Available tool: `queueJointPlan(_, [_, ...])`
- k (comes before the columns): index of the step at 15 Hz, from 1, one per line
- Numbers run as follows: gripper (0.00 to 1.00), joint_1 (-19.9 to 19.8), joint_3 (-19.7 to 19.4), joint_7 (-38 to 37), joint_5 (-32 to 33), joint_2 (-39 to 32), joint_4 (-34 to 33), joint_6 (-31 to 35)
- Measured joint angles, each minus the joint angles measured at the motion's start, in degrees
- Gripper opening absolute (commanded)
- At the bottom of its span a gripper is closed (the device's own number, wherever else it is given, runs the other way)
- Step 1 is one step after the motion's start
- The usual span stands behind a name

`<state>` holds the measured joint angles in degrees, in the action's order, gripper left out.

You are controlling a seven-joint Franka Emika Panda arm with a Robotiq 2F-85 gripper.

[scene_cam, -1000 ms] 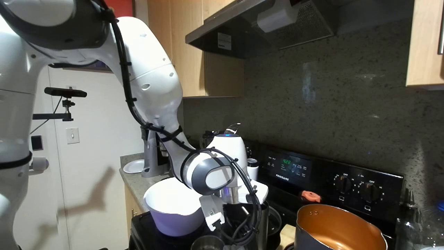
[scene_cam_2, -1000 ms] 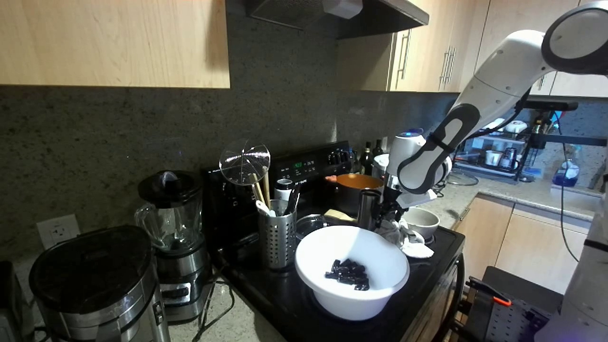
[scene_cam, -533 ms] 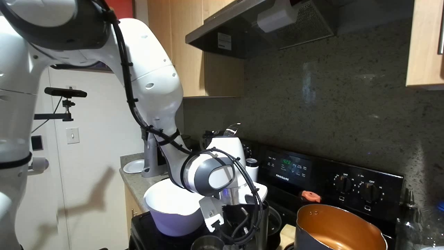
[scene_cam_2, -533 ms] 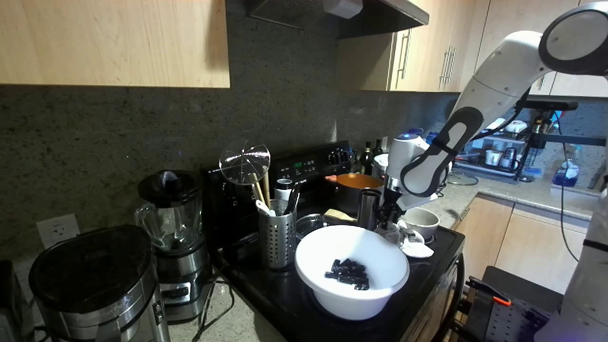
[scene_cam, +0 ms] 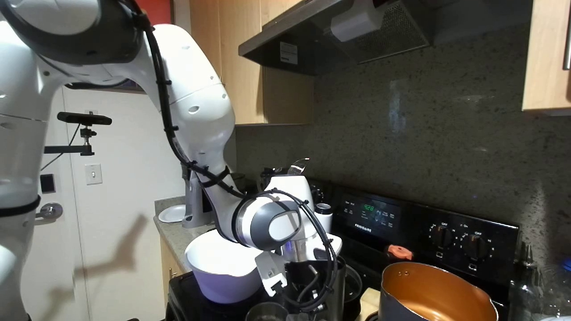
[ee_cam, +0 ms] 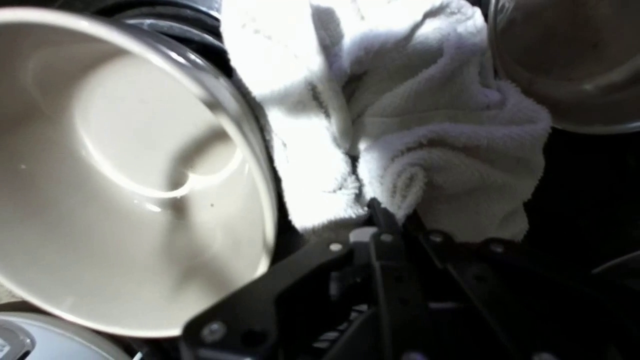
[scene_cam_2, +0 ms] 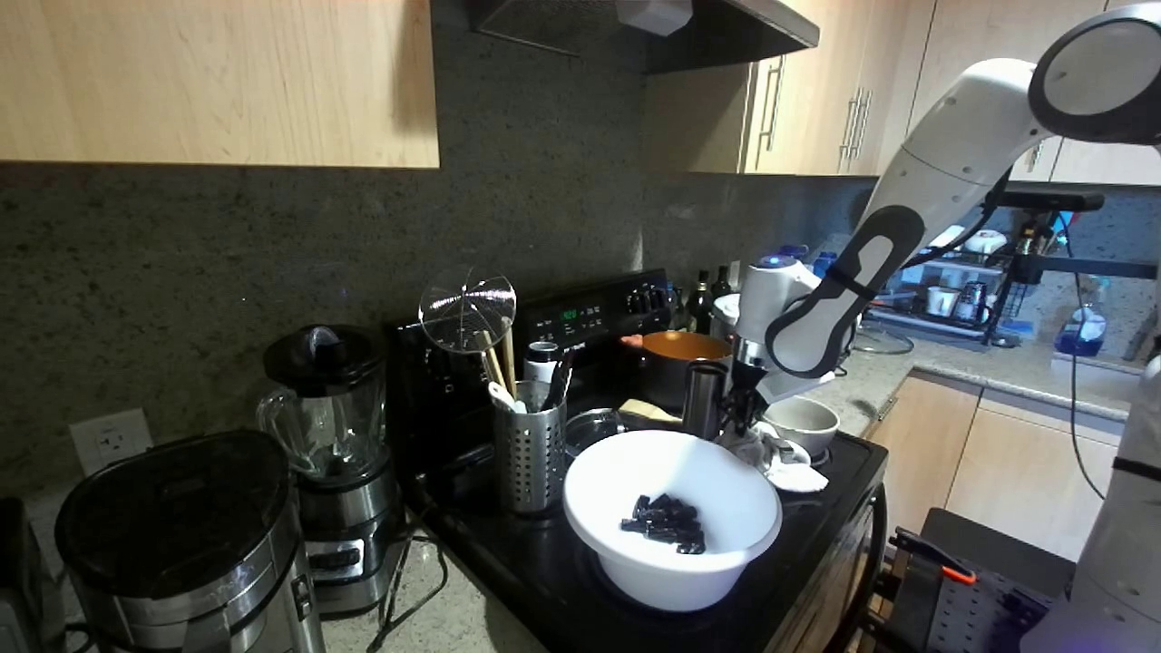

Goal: Pick up the towel from the stove and wipe the silver cup with it.

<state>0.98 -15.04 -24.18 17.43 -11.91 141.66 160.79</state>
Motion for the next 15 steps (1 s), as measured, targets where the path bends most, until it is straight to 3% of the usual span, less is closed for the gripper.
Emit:
queueJointPlan(5, [0.01,1.0,0.7,0.3,0.4,3.3,-0.5,-4.9])
queueJointPlan(9, [0.01,0.8,3.0,1.6,1.5,9.0,-2.8,-14.9])
queueJointPlan(15, [0.01,-1.0,7.1,11.0,-1.5,16.2,-9.1,-30.4])
